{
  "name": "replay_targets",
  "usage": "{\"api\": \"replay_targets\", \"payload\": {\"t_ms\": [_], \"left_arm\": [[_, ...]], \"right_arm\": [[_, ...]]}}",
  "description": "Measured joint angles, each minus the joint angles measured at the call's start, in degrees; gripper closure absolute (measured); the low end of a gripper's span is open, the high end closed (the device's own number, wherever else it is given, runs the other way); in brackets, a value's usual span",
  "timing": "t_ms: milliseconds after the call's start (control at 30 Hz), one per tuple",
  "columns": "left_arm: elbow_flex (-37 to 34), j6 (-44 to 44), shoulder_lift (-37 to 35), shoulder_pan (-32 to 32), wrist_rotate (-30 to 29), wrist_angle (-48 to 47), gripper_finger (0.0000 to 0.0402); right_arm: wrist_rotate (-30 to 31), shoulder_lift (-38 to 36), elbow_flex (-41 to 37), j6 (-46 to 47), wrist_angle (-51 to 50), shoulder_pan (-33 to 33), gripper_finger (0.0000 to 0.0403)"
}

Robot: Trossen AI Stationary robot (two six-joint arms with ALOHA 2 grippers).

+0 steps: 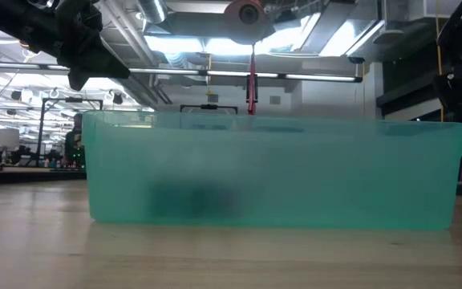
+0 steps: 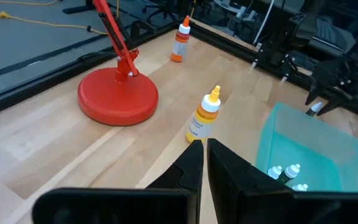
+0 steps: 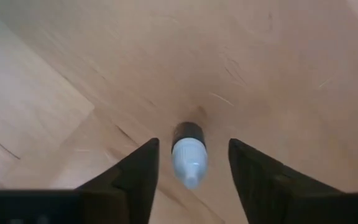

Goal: Pick & Place food coloring
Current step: Put the small green food coloring bottle into the blue bin

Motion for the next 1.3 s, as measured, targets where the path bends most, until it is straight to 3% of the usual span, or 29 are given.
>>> {"api": "replay_targets", "payload": {"t_ms": [433, 767, 1300], "left_arm": [[0.0, -0.02, 0.0, 0.0, -0.02, -0.02, 0.0384], [0.0, -0.02, 0.0, 0.01, -1.61, 0.0, 0.0384], [0.0, -0.04, 0.02, 0.0, -1.6, 0.0, 0.0384]], "right_arm": [[-0.29, -0.09, 0.02, -2.71, 0.32, -0.01, 0.0334], [-2.37, -1.51, 3.01, -8.81, -0.27, -0.81, 0.0324], [1.26, -9.2, 17.52, -42.38, -10.06, -11.75, 0.0335]]}}
